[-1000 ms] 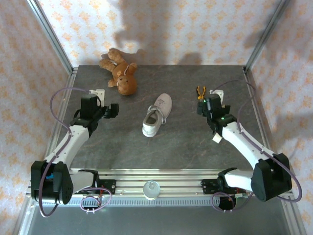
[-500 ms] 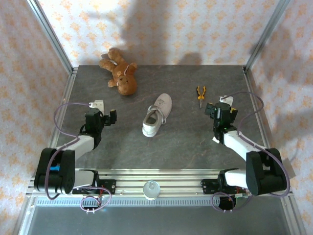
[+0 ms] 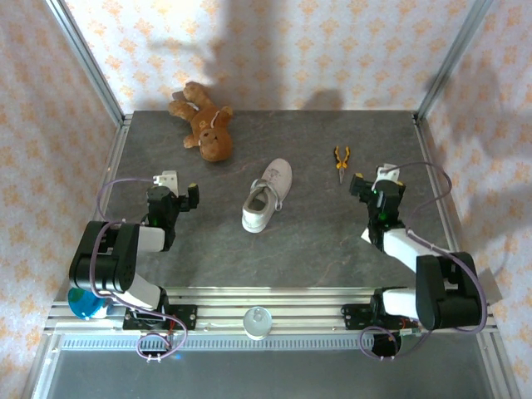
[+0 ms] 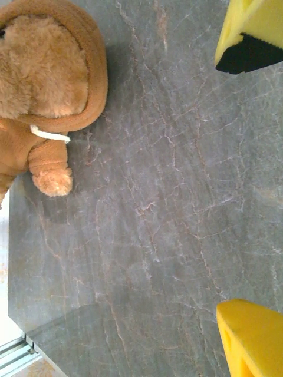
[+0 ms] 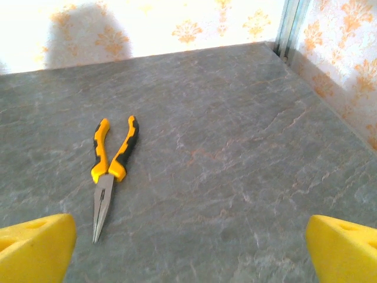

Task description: Tie the shoes

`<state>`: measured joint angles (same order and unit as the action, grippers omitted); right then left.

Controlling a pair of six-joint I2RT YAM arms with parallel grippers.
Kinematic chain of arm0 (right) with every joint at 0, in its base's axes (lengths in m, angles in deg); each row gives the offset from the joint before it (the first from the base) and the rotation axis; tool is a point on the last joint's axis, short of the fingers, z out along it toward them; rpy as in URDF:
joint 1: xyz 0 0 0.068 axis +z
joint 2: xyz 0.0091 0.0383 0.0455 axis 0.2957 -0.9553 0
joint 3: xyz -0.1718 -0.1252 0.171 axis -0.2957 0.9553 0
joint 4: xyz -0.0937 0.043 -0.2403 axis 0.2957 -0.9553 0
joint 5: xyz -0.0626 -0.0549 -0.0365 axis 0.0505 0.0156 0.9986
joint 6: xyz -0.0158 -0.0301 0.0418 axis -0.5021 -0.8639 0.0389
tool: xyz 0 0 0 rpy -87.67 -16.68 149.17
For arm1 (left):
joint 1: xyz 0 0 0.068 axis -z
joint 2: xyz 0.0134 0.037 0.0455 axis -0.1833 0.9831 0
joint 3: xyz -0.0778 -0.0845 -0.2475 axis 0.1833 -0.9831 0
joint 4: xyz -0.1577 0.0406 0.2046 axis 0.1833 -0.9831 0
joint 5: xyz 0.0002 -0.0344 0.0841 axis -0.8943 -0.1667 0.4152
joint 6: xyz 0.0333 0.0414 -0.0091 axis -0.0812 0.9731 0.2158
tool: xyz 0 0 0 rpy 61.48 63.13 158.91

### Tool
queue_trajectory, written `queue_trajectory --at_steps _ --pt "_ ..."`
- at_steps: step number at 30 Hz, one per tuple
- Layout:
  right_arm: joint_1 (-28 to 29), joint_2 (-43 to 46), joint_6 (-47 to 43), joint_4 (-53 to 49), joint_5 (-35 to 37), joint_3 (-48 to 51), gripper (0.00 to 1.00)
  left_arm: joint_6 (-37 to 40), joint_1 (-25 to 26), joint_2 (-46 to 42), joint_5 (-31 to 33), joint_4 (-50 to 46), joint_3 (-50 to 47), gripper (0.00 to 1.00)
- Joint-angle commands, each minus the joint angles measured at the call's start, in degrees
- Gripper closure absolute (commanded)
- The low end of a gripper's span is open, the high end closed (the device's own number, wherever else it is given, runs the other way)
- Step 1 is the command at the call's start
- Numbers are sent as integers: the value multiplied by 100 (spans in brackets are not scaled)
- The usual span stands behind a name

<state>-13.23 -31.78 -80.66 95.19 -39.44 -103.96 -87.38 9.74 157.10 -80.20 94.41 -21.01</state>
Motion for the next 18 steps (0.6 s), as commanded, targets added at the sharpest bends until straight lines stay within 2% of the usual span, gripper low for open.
queue_trajectory --at_steps 1,8,10,11,18 --pt "-19 -112 54 576 -117 299 0 -49 -32 13 208 220 103 0" --pt "-19 -1628 42 1758 116 121 0 -49 -33 13 208 218 100 0" --pt "-61 -1479 264 1006 403 -142 0 -40 -36 14 214 231 100 0" --pt "-126 -1577 299 1272 330 -86 0 -40 -34 14 216 230 105 0" --pt "-133 -1497 301 1054 308 -126 0 -40 -34 14 217 231 100 0"
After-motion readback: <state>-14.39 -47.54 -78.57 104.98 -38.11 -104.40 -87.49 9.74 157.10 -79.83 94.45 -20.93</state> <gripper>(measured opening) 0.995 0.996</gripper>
